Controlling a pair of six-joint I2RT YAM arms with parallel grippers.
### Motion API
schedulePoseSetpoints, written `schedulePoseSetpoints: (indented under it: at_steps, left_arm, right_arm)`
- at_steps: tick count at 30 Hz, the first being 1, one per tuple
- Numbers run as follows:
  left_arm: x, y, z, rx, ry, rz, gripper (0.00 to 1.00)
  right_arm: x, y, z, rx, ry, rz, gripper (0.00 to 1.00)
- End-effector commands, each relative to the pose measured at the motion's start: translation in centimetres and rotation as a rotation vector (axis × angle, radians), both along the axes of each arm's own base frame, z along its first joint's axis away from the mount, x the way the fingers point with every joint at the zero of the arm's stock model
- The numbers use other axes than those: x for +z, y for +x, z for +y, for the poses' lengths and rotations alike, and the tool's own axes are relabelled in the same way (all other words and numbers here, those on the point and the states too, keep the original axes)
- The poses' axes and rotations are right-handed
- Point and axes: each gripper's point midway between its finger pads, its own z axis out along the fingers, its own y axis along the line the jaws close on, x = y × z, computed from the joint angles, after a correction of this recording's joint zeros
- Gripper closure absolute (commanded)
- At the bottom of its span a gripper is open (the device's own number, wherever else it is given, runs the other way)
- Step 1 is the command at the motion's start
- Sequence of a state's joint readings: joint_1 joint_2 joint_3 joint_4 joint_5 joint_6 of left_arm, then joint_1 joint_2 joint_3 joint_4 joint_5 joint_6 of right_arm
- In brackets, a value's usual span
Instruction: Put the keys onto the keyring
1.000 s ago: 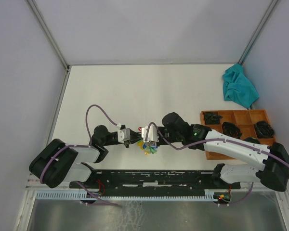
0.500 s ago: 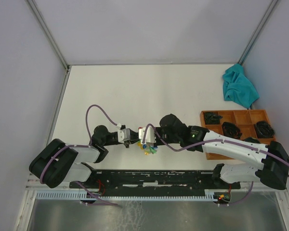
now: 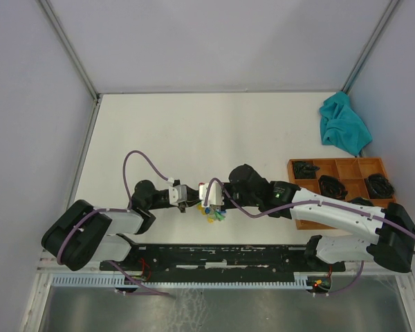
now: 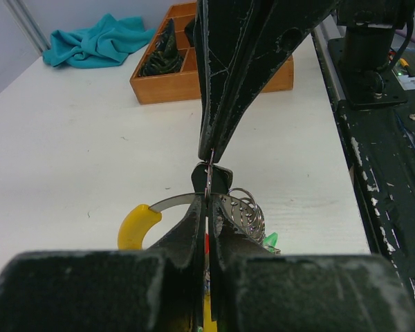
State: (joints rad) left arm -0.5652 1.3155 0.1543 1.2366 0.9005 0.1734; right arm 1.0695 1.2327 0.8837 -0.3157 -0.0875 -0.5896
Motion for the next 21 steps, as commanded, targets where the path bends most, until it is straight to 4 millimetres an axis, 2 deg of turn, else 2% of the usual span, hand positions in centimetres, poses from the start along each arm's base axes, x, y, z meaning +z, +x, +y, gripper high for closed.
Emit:
schedulePoseSetpoints:
  at_steps: [1, 21]
  left_arm:
    - [2.72, -0.11, -0.54, -0.029, -0.063, -0.049, 0.97]
    - [2.73, -0.38, -0.72, -0.05, -0.06, -0.045, 0.97]
  right_arm:
    - [1.23, 0.27, 0.51, -0.004, 0.033, -0.028, 0.99]
    - [1.29, 0.05, 1.26, 0.008, 0.054, -0.015, 0.99]
